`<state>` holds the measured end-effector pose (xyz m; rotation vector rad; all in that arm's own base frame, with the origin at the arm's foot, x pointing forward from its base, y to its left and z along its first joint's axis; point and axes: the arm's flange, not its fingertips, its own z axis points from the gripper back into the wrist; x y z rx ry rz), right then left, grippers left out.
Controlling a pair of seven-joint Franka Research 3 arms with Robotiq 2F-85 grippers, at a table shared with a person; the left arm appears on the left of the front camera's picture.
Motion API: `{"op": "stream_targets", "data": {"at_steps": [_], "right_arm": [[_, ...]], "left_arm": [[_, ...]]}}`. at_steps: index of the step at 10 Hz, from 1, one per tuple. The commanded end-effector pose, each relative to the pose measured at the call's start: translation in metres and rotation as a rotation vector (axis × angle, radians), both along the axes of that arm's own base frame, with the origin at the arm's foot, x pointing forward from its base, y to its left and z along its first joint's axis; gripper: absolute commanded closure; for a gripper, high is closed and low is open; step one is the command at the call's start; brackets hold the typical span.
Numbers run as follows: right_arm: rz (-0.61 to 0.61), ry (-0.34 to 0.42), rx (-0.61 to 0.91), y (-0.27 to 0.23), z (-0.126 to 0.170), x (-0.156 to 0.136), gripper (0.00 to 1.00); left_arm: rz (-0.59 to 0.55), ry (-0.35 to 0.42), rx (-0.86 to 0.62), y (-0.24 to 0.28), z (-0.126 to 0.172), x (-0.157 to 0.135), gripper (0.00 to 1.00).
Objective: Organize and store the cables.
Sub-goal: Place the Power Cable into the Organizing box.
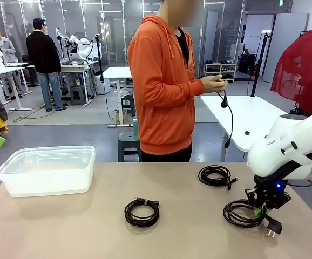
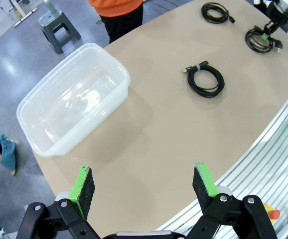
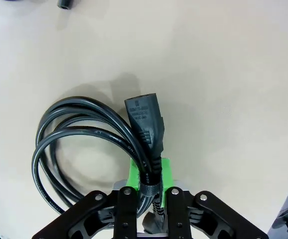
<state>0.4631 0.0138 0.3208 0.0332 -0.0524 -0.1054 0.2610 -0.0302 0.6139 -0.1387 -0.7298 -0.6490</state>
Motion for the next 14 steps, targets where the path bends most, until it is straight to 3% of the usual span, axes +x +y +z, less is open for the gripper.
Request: {"op": "stream_targets", "data": {"at_steps": [1,3,5,14], "right_arm": [[0.037,-0.040,-0.006,0.008,0.041,-0.013,1.00],[0.051,-0.081,-0.043,0.018,0.077,-0.025,1.00],[0.082,-0.093,-0.061,0.027,0.094,-0.034,1.00],[0.088,-0.098,-0.040,0.027,0.102,-0.032,1.00]], "left_arm": [[0.000,-0.004,0.001,0.000,0.000,0.000,0.00],[0.000,-0.004,0.001,0.000,0.000,0.000,0.00],[0.000,-0.004,0.001,0.000,0.000,0.000,0.00],[0.000,-0.004,0.001,0.000,0.000,0.000,0.00]]}}
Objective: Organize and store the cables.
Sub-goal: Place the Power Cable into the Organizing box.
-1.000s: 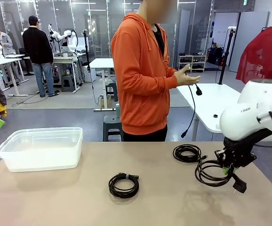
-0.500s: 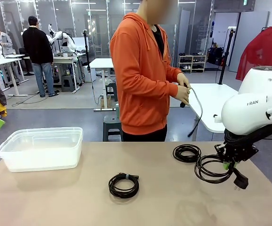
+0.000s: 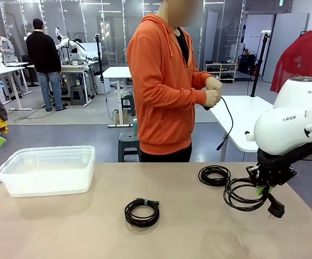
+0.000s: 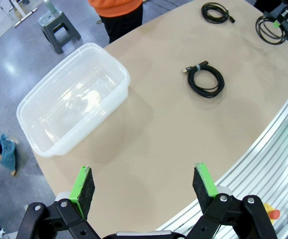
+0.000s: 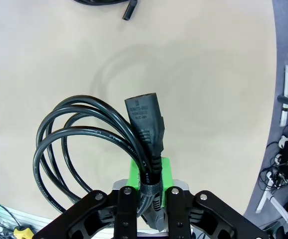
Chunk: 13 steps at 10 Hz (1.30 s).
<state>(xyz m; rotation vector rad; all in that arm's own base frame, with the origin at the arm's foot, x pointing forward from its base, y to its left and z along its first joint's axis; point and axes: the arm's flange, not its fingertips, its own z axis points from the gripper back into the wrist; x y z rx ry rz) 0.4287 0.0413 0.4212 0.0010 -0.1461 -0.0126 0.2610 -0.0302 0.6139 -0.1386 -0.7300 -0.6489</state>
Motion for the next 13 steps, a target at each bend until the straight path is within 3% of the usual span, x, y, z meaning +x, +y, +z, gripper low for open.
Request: {"op": "stream_targets", "data": {"at_steps": [1,2,6,9,13], "right_arm": [[-0.002,-0.005,0.000,-0.001,0.002,0.003,1.00],[0.000,0.000,0.000,0.000,0.000,0.000,0.81],[0.220,-0.037,-0.014,0.073,0.018,0.008,0.81],[0.177,-0.012,0.050,0.138,0.019,0.006,0.81],[0.225,-0.029,0.106,0.220,0.013,-0.003,0.81]], "left_arm": [[0.000,-0.004,0.001,0.000,0.000,0.000,0.00],[0.000,-0.004,0.001,0.000,0.000,0.000,0.00],[0.000,-0.004,0.001,0.000,0.000,0.000,0.00],[0.000,-0.004,0.001,0.000,0.000,0.000,0.00],[0.000,-0.004,0.001,0.000,0.000,0.000,0.00]]}}
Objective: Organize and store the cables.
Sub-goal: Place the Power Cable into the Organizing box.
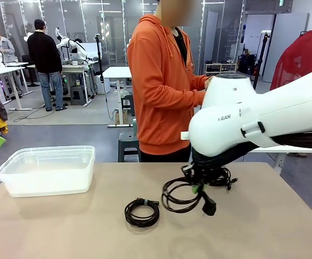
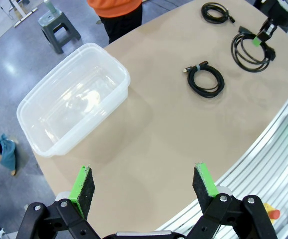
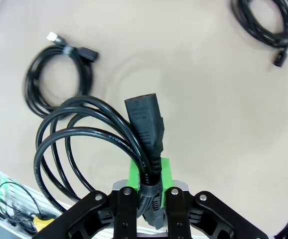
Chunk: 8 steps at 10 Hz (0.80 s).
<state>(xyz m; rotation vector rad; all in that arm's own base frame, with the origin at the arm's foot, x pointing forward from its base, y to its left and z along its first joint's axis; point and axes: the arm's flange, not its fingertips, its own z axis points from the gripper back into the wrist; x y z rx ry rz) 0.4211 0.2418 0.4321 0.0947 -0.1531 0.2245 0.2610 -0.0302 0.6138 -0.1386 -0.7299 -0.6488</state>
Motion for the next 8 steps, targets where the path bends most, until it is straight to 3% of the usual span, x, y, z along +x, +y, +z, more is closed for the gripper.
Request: {"op": "stream_targets", "data": {"at_steps": [1,6,8], "right_arm": [[0.041,-0.025,0.043,0.040,0.002,0.003,0.81],[0.310,-0.036,0.022,0.132,-0.006,0.008,0.81],[0.453,0.013,0.053,0.148,-0.011,0.010,0.81]], "left_arm": [[0.000,-0.004,0.001,0.000,0.000,0.000,0.00],[0.000,-0.004,0.001,0.000,0.000,0.000,0.00],[0.000,-0.004,0.001,0.000,0.000,0.000,0.00]]}}
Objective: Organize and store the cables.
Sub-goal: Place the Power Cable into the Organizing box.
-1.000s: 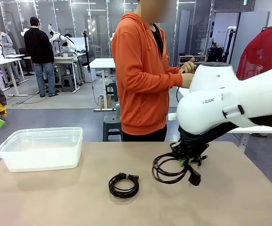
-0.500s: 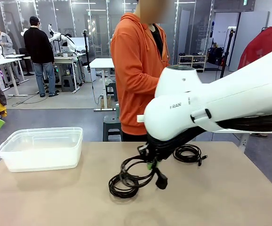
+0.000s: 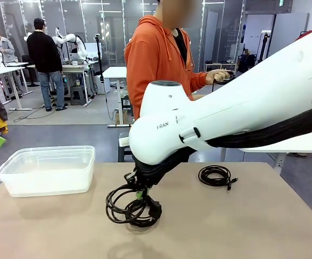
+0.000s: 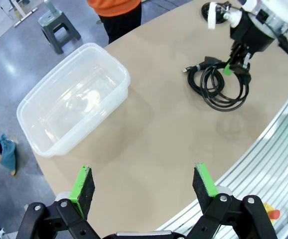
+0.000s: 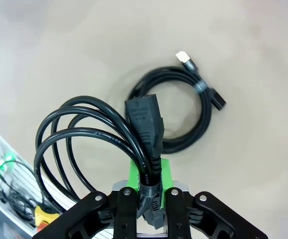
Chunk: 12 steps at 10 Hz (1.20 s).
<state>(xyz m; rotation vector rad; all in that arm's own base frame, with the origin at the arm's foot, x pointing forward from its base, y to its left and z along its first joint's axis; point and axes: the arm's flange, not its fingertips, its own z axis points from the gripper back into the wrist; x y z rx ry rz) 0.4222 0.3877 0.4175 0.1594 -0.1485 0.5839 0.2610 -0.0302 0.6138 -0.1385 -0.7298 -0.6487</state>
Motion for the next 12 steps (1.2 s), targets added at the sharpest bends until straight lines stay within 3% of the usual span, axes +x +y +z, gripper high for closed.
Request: {"op": "stream_targets", "data": {"at_steps": [1,6,8,12], "right_arm": [[0.107,0.017,-0.009,0.009,-0.001,0.009,0.81],[-0.068,0.072,0.038,0.063,-0.020,0.000,0.81],[-0.139,0.054,0.081,0.083,-0.034,-0.008,0.81],[-0.161,0.067,0.102,0.111,-0.060,-0.022,0.81]], "left_arm": [[0.000,-0.004,0.001,0.000,0.000,0.000,0.00],[0.000,-0.004,0.001,0.000,0.000,0.000,0.00],[0.000,-0.004,0.001,0.000,0.000,0.000,0.00],[0.000,-0.004,0.001,0.000,0.000,0.000,0.00]]}}
